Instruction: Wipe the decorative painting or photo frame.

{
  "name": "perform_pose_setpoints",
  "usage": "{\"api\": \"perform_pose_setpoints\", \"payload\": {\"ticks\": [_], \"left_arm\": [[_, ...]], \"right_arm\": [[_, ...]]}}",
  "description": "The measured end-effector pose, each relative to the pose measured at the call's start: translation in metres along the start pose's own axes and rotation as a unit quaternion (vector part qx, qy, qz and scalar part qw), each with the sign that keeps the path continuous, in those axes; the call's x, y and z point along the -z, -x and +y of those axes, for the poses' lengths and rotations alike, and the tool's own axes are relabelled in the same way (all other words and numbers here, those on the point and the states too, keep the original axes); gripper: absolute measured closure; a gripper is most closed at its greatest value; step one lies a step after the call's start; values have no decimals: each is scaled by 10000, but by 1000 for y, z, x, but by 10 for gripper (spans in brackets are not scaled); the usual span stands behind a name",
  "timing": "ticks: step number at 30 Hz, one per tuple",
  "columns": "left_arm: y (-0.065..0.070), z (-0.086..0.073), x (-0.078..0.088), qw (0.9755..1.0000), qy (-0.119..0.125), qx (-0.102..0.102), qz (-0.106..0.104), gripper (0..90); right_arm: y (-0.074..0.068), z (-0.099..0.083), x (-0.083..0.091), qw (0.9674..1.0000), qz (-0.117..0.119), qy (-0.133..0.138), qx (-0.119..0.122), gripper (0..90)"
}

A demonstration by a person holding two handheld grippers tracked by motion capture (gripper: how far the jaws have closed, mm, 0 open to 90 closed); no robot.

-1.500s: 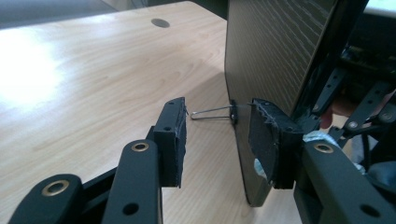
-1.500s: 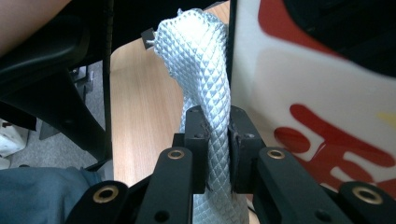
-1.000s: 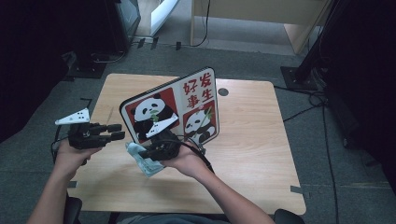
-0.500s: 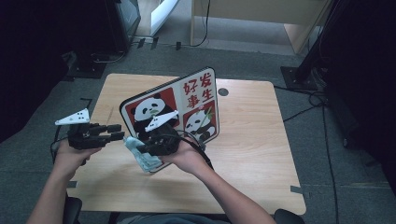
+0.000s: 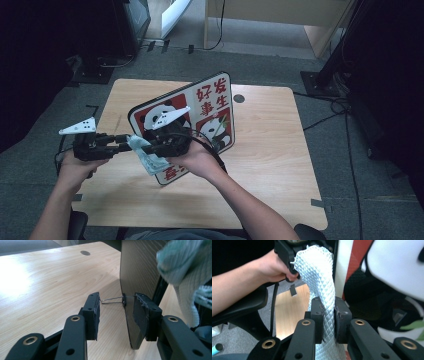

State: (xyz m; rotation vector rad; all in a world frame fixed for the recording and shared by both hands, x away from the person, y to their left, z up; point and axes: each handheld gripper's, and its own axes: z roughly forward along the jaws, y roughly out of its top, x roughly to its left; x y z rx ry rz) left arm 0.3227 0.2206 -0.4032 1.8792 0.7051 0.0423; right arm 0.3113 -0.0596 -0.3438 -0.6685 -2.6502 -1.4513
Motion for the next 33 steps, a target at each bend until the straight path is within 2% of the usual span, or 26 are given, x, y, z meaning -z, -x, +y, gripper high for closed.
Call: {"api": "perform_pose_setpoints", "payload": {"ticks": [16,21,27,31,33], "left_arm": [[9,-2,-4,9998,-57,-6,-200,564],[12,-1,-2,9996,-44,160,-245,565],[21,1,-2,9997,-38,41,-238,570],[28,3,1,9999,72,-12,-153,568],[31,5,2,9998,88,-33,-177,569]], "right_arm": [[2,32,15,9999,116,66,98,810],[2,43,23,9998,101,88,163,809],[2,57,36,9996,71,139,253,809],[3,67,45,9994,26,182,284,809],[4,72,49,9993,2,194,325,809]]}}
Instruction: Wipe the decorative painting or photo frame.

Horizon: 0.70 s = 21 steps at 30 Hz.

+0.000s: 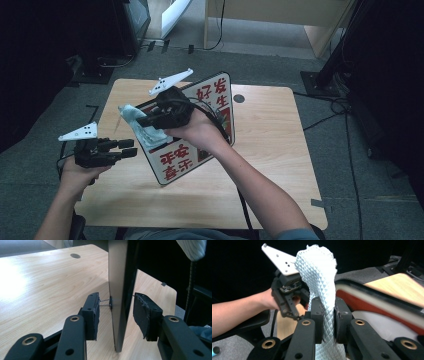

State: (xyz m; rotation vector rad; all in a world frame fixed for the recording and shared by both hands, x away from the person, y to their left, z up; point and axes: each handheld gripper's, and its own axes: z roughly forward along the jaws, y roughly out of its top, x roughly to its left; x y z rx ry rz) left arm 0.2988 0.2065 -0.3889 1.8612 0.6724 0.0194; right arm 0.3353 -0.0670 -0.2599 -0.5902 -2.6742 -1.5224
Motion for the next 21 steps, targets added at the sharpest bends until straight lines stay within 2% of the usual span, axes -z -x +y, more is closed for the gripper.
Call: {"api": "perform_pose_setpoints", "payload": {"ticks": [5,13,16,21], "left_arm": [[5,2,2,9999,97,-2,-81,571],[12,5,-4,9998,26,-42,-171,571],[13,6,-9,9996,-100,76,-243,575],[13,7,-14,9996,-61,143,-231,599]], "right_arm": [[2,13,9,9999,-54,61,85,808],[6,37,16,9997,-74,156,192,808],[11,48,16,9995,-90,188,230,807],[23,55,13,9997,-40,137,184,808]]}}
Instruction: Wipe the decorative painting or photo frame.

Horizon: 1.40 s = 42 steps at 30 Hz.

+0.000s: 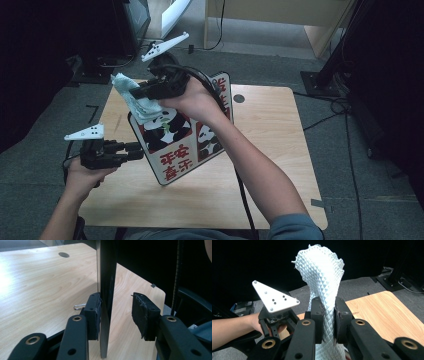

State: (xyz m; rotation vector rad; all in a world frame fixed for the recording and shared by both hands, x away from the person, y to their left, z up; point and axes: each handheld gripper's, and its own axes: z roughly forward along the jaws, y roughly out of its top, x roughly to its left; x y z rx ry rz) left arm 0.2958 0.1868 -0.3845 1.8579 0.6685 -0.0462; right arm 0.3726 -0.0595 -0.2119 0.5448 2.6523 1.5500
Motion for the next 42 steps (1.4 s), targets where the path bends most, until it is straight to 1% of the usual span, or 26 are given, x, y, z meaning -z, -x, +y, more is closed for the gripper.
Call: {"api": "perform_pose_setpoints", "payload": {"ticks": [2,3,5,8,11,12,15,18,21,23,25,30,33,38,42], "left_arm": [[0,0,-3,10000,-13,-4,78,605],[0,0,-5,9999,-38,1,98,608],[-1,0,-9,9999,-99,43,100,611],[-1,1,-12,9999,-84,58,108,630],[-1,2,-17,9998,-92,103,151,648],[-1,2,-18,9998,-98,79,174,654],[-1,3,-21,9996,-120,92,221,677],[-1,3,-22,9995,-118,70,280,718],[-1,3,-22,9995,-101,99,291,739],[-1,3,-22,9993,-114,78,348,771],[0,2,-22,9993,-117,76,352,784],[1,3,-22,9991,-146,76,399,790],[3,3,-23,9990,-153,77,421,791],[4,3,-23,9989,-177,76,416,793],[4,2,-23,9990,-168,91,395,793]], "right_arm": [[6,-1,-3,9999,16,-26,-98,807],[9,-2,-5,9999,19,-82,-146,807],[14,-5,-8,9996,10,-194,-223,807],[19,-10,-12,9991,33,-314,-275,807],[24,-14,-12,9988,81,-305,-379,806],[24,-14,-13,9986,94,-310,-409,806],[26,-17,-15,9984,136,-301,-453,806],[28,-19,-17,9979,194,-289,-548,806],[30,-20,-18,9976,235,-295,-586,806],[30,-20,-18,9976,231,-288,-578,806],[30,-21,-18,9976,238,-271,-591,806],[32,-23,-18,9974,301,-217,-625,805],[32,-24,-18,9975,321,-206,-591,804],[35,-26,-16,9974,301,-167,-639,803],[38,-28,-12,9974,235,-140,-661,803]]}}
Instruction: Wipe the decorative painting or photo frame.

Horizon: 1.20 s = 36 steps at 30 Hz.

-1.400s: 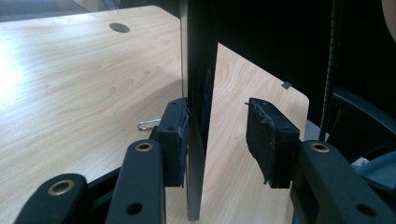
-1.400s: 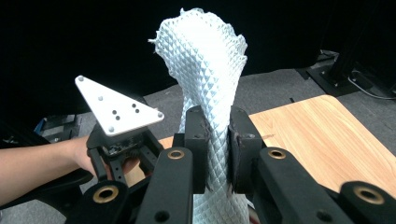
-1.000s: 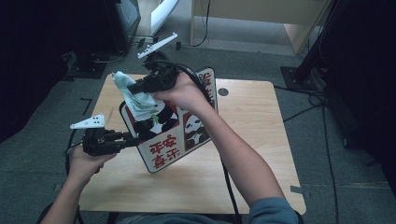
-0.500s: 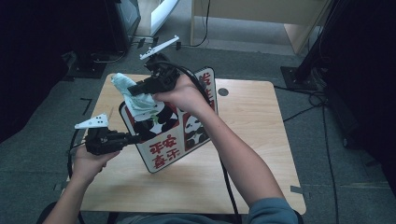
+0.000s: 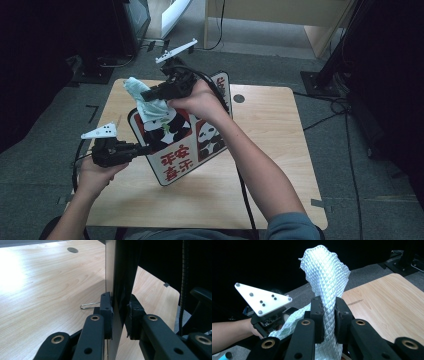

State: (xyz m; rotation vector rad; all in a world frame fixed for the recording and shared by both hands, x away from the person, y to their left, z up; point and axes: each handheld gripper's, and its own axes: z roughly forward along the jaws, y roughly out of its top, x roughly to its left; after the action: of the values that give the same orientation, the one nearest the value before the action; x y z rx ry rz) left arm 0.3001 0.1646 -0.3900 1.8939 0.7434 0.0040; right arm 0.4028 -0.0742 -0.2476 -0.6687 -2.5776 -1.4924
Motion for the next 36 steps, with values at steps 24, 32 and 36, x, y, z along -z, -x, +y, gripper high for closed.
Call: {"api": "perform_pose_setpoints", "payload": {"ticks": [24,32,36], "left_arm": [[4,0,0,10000,-66,1,13,794],[3,0,0,10000,-70,-6,0,793],[2,0,0,10000,-61,-9,-16,793]], "right_arm": [[18,-11,24,9995,-257,182,-23,805],[26,-13,30,9993,-292,242,-73,805],[30,-15,35,9990,-358,263,-106,804]]}}
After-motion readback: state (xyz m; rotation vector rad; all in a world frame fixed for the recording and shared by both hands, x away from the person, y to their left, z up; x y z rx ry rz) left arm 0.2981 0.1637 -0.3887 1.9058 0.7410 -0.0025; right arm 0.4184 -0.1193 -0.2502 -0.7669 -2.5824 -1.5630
